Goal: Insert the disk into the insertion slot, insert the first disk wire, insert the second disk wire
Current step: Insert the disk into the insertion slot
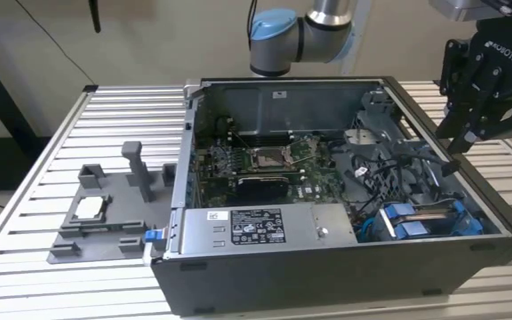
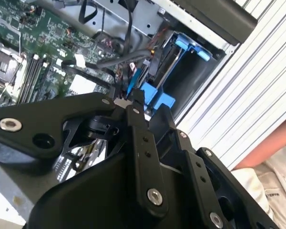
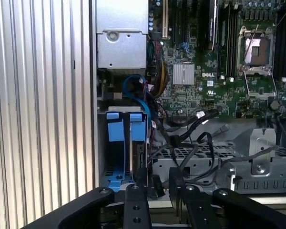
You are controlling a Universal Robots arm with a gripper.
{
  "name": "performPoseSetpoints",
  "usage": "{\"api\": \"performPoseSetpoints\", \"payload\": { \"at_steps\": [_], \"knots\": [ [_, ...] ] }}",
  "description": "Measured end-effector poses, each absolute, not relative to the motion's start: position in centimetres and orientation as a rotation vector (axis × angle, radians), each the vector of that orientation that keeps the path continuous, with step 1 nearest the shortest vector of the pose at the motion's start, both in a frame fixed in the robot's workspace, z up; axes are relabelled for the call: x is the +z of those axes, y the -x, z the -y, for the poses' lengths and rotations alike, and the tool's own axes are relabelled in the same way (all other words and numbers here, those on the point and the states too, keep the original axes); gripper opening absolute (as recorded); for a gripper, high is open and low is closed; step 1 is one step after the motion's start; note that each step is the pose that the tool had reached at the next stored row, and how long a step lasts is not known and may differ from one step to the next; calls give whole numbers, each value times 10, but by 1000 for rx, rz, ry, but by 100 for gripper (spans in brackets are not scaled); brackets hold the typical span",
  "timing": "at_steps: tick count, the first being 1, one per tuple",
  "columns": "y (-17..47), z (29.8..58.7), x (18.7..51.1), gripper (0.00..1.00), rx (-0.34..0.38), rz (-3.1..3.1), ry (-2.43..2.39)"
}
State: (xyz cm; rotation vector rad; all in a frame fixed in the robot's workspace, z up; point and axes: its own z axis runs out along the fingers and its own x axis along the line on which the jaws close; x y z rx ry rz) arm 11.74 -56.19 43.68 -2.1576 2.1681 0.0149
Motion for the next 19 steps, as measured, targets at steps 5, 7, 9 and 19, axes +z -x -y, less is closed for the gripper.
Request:
{"api": "performPoseSetpoints", "payload": {
  "at_steps": [5, 7, 9, 19],
  "knots": [
    [-117, 559, 432, 33, -19, -2131, 2169],
    [-117, 558, 430, 33, -34, -2115, 2175],
    [-117, 557, 428, 33, -48, -2100, 2180],
    [-117, 557, 421, 33, -79, -2085, 2168]
  ]
}}
